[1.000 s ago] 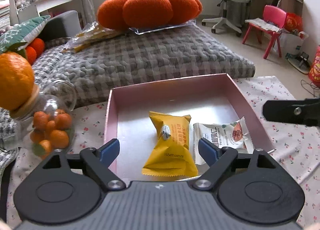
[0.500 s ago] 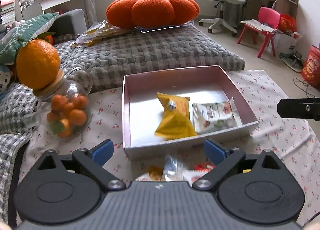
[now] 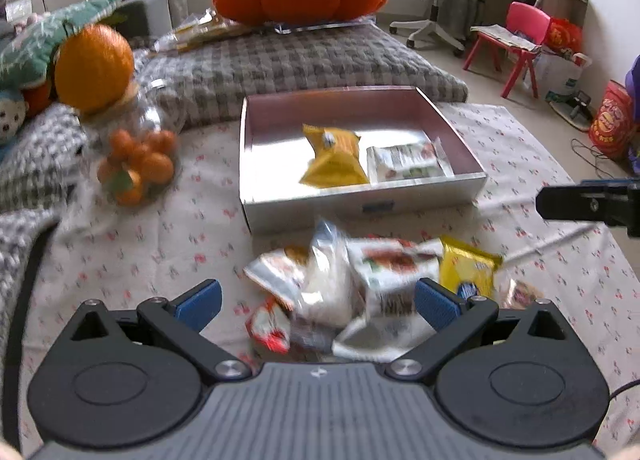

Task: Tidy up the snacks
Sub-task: 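Move both grippers back over the snack pile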

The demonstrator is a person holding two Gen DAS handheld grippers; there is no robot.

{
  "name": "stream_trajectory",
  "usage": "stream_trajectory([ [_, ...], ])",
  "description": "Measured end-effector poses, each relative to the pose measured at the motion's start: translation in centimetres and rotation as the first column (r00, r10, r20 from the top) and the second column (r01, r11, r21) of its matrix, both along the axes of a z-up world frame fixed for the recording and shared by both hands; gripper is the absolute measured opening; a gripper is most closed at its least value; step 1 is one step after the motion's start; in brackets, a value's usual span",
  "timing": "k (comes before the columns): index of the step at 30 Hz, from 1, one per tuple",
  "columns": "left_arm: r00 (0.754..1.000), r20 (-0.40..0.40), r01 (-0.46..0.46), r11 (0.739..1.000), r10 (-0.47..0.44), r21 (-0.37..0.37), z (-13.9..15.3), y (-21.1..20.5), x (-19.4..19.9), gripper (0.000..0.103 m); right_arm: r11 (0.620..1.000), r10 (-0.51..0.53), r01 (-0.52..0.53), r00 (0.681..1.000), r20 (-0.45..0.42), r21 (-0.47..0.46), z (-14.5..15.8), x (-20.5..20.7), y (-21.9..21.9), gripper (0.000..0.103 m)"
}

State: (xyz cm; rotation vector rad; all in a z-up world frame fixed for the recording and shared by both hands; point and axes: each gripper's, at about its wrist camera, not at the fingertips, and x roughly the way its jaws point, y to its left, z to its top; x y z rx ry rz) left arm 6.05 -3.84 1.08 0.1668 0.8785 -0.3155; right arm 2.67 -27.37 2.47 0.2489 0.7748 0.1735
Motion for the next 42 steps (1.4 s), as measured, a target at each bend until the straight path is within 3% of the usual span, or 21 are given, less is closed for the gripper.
stream_trajectory([
  [10, 0.997, -0.068, 0.035, 0.999, -0.038, -0.041, -2.6, 0.7, -2.4, 0.103, 0.994, 0.095, -0.095, 0.995, -0.011, -0.057, -2.0, -2.6, 0.0, 0.094],
  [22, 0.981, -0.124, 0.143, 0.989, -0.148, -0.047, -4.5, -1.8, -5.4, 0.103, 0.979, 0.117, -0.127, 0.991, -0.070, -0.159, -5.1, -4.0, -1.7, 0.095],
  [36, 0.955, -0.114, 0.267, 0.961, -0.274, -0.073, -6.1, -7.5, -7.1, 0.103, 0.968, 0.149, -0.170, 0.981, -0.124, -0.186, -8.0, -3.2, -2.6, 0.095],
  [42, 0.952, -0.090, 0.291, 0.957, -0.291, -0.008, -7.0, -8.9, -7.6, 0.101, 0.961, 0.172, -0.200, 0.973, -0.154, -0.189, -9.1, -2.6, -2.1, 0.095],
])
